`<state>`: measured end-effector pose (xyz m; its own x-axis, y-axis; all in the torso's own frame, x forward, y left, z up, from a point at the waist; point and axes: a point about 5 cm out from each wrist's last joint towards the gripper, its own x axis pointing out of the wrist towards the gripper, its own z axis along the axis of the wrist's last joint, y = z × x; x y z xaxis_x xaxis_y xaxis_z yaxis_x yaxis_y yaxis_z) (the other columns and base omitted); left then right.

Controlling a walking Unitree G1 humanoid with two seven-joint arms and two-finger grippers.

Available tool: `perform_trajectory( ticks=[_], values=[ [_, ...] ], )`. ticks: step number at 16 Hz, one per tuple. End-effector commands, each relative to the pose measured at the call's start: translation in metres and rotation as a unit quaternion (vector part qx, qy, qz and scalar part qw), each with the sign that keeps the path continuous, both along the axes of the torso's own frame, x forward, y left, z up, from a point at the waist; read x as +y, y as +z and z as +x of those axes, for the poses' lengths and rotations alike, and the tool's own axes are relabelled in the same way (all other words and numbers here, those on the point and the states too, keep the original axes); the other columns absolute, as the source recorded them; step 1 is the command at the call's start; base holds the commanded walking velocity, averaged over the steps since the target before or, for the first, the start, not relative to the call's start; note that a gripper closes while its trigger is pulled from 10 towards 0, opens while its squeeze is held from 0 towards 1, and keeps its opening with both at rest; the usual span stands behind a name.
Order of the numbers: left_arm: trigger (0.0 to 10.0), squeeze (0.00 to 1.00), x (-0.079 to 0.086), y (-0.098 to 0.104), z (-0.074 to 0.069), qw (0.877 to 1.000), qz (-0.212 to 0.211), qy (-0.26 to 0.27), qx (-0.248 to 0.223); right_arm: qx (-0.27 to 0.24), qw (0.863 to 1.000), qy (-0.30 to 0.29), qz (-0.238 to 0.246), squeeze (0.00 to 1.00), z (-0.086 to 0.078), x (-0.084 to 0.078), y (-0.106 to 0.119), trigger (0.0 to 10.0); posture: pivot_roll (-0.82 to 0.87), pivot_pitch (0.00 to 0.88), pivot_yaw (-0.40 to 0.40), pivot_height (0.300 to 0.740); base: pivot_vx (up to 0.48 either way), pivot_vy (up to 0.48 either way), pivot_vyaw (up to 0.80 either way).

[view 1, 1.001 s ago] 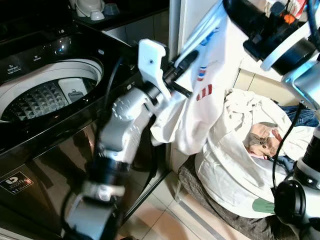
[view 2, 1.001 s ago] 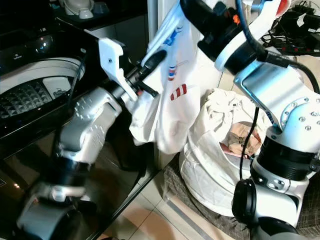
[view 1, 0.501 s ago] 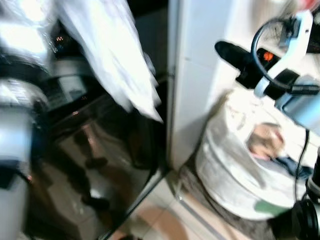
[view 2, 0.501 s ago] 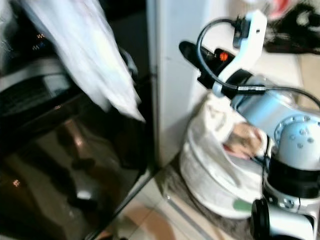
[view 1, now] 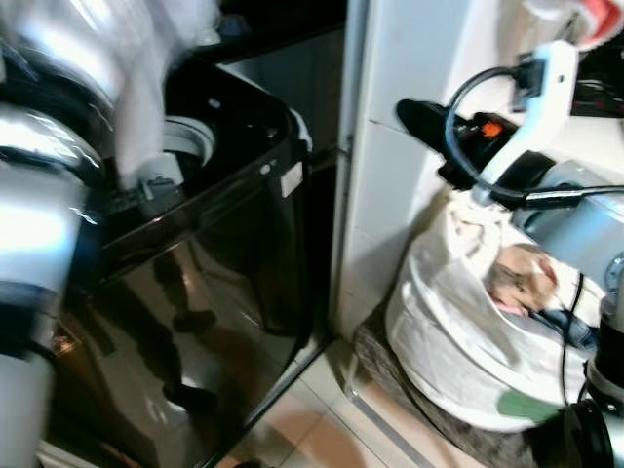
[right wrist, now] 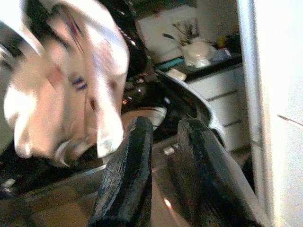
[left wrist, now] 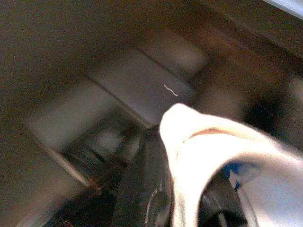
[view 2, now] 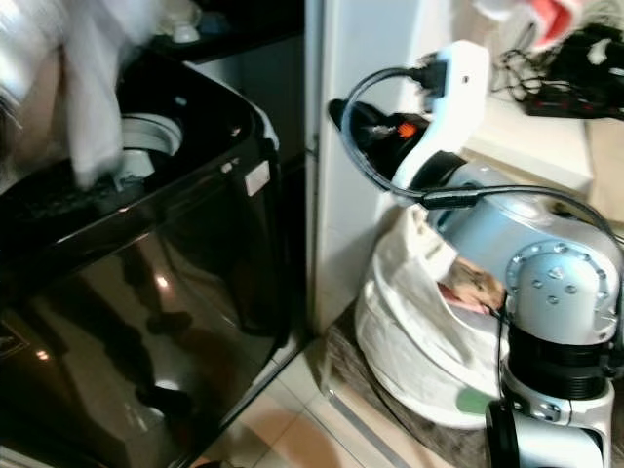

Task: Clothes washing

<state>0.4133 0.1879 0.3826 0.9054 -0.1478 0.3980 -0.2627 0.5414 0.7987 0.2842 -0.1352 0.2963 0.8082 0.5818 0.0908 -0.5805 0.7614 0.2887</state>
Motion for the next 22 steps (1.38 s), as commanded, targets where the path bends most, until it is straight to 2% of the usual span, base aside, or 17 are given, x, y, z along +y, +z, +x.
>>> perform_trajectory(
  ticks=[1, 2, 4, 6, 10, 11, 13, 14, 16, 17, 18, 19, 20, 21, 22],
  values=[
    [0.7, 0.0, 0.017, -0.038, 0.008, 0.992, -0.011, 0.044, 0.117, -0.002, 1.0, 0.008, -0.021, 0.0, -0.004, 0.004, -0.004, 10.0, -0.09, 0.0, 0.056, 0.74, 0.0, 0.0, 0.0],
    [10.0, 0.0, 0.034, -0.083, 0.009, 0.971, -0.04, 0.09, 0.219, 0.001, 0.999, 0.023, -0.035, 0.0, -0.007, 0.01, -0.008, 10.0, -0.1, 0.0, 0.059, 0.74, 0.0, 0.0, 0.0],
    [10.0, 0.0, 0.045, -0.104, 0.006, 0.953, -0.061, 0.108, 0.276, 0.003, 0.998, 0.039, -0.05, 0.0, -0.011, 0.013, -0.013, 10.0, -0.1, 0.0, 0.056, 0.74, 0.0, 0.0, 0.0],
    [10.0, 1.0, 0.052, -0.1, 0.005, 0.948, -0.078, 0.109, 0.29, 0.005, 0.998, 0.044, -0.054, 0.0, -0.012, 0.014, -0.014, 10.0, -0.1, 0.0, 0.048, 0.74, 0.0, 0.0, 0.0],
    [10.0, 1.0, 0.058, -0.079, 0.003, 0.948, -0.076, 0.109, 0.29, 0.015, 0.996, 0.06, -0.062, 0.0, -0.01, 0.017, -0.019, 10.0, -0.08, 0.0, 0.029, 0.74, 0.0, 0.0, 0.0],
    [10.0, 1.0, 0.058, -0.045, 0.002, 0.977, -0.063, 0.128, 0.157, 0.026, 0.997, 0.03, -0.063, 0.0, -0.002, 0.015, -0.022, 10.0, -0.07, 0.0, 0.024, 0.74, 0.0, 0.0, 0.0],
    [10.0, 1.0, 0.058, -0.019, -0.002, 0.987, -0.05, 0.14, 0.062, 0.03, 0.997, 0.007, -0.064, 0.0, 0.004, 0.011, -0.024, 10.0, -0.07, 0.0, 0.026, 0.74, 0.0, 0.0, 0.0],
    [10.0, 1.0, 0.057, -0.029, 0.0, 0.983, -0.079, 0.122, 0.114, 0.032, 0.997, 0.007, -0.068, 0.0, 0.003, 0.011, -0.026, 10.0, -0.07, 0.0, 0.03, 0.74, 0.0, 0.0, 0.0],
    [10.0, 1.0, 0.054, -0.052, 0.004, 0.968, -0.099, 0.1, 0.206, 0.034, 0.997, 0.013, -0.074, 0.0, 0.001, 0.012, -0.028, 10.0, -0.07, 0.0, 0.035, 0.74, 0.0, 0.0, 0.0],
    [10.0, 1.0, 0.054, -0.064, 0.004, 0.958, -0.085, 0.1, 0.254, 0.035, 0.996, 0.015, -0.078, 0.0, 0.0, 0.012, -0.029, 10.0, -0.07, 0.0, 0.036, 0.74, 0.0, 0.0, 0.0],
    [10.0, 1.0, 0.053, -0.084, 0.003, 0.933, -0.057, 0.093, 0.342, 0.039, 0.995, 0.016, -0.085, 0.0, 0.0, 0.013, -0.031, 10.0, -0.07, 0.0, 0.036, 0.74, 0.0, 0.0, 0.0],
    [10.0, 0.72, 0.054, -0.083, 0.003, 0.935, -0.034, 0.103, 0.338, 0.041, 0.995, 0.015, -0.088, 0.0, 0.0, 0.012, -0.032, 10.0, -0.07, 0.0, 0.034, 0.74, 0.0, 0.0, 0.0],
    [10.0, 0.0, 0.055, -0.077, 0.003, 0.941, -0.027, 0.111, 0.318, 0.043, 0.995, 0.015, -0.091, 0.0, 0.001, 0.012, -0.033, 10.0, -0.07, 0.0, 0.034, 0.74, 0.0, 0.0, 0.0],
    [10.0, 0.0, 0.054, -0.075, 0.003, 0.94, -0.042, 0.097, 0.324, 0.044, 0.994, 0.016, -0.094, 0.0, 0.001, 0.011, -0.033, 10.0, -0.07, 0.0, 0.033, 0.74, 0.0, 0.0, 0.0],
    [10.0, 0.0, 0.051, -0.078, 0.002, 0.932, -0.056, 0.07, 0.352, 0.044, 0.994, 0.016, -0.096, 0.0, 0.001, 0.011, -0.033, 10.0, -0.07, 0.0, 0.032, 0.74, 0.0, 0.0, 0.0]
  ],
)
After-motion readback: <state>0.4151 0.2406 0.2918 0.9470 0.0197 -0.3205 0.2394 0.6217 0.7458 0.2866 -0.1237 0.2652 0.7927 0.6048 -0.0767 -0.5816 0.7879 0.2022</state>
